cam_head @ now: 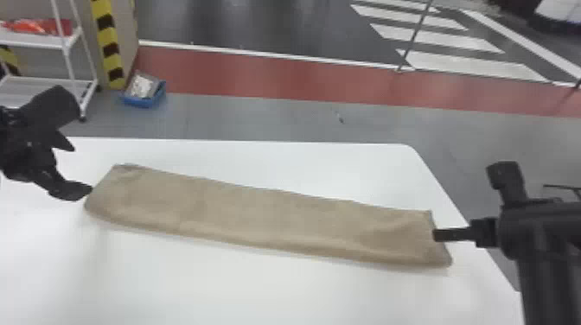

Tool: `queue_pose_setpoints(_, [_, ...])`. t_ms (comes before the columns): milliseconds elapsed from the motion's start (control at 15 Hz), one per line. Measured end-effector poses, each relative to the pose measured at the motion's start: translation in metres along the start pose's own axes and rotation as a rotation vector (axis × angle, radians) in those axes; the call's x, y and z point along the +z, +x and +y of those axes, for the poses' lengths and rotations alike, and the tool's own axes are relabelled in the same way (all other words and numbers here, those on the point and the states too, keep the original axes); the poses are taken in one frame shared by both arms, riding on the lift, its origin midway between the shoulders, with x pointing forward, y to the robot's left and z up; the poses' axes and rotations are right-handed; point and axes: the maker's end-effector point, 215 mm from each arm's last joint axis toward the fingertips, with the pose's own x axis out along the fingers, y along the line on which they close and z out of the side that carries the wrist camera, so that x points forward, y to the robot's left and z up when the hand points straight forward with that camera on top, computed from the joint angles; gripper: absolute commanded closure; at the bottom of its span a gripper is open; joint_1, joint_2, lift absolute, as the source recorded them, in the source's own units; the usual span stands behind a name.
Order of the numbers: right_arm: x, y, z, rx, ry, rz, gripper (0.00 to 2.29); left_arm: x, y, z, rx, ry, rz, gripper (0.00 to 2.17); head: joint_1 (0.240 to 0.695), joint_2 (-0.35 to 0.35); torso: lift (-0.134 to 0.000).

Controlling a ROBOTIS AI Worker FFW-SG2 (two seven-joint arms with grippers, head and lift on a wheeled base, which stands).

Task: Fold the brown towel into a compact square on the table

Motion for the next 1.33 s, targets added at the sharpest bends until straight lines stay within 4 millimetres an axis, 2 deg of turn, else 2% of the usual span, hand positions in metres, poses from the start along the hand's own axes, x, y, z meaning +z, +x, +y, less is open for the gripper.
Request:
queue_pose_setpoints(333, [-0.002, 0.001, 0.001, 0.0, 0.001, 0.004, 0.06, 0.008, -0.005, -0.002, -0.028, -0.052, -0.06, 0.07, 0.695, -0.261, -0.124])
queue_pose_setpoints(533, [-0.005, 0.002, 0.001, 0.001, 0.002, 0.008, 0.06, 0.018, -0.017, -0.001, -0.064, -0.19, -0.148, 0.08, 0.695, -0.266, -0.124])
queue_pose_setpoints(667, [-0.006, 0.002, 0.002, 0.001, 0.001, 0.011, 0.06, 0.017, -0.019, -0.004, -0.087, -0.316, -0.182, 0.1, 0.695, -0.268, -0.124])
queue_pose_setpoints(933, [-0.009, 0.004, 0.004, -0.003, -0.004, 0.019, 0.06, 0.015, -0.007, -0.035, -0.186, -0.66, -0.22, 0.14, 0.695, -0.282, -0.124])
queue_pose_setpoints(1067, [-0.01, 0.004, 0.004, -0.005, -0.006, 0.022, 0.06, 0.017, 0.002, -0.048, -0.201, -0.739, -0.219, 0.14, 0.695, -0.296, -0.124])
queue_pose_setpoints(1333, [-0.018, 0.004, 0.002, -0.007, -0.002, 0.031, 0.06, 0.015, 0.018, -0.043, -0.107, -0.776, -0.191, 0.14, 0.695, -0.302, -0.124])
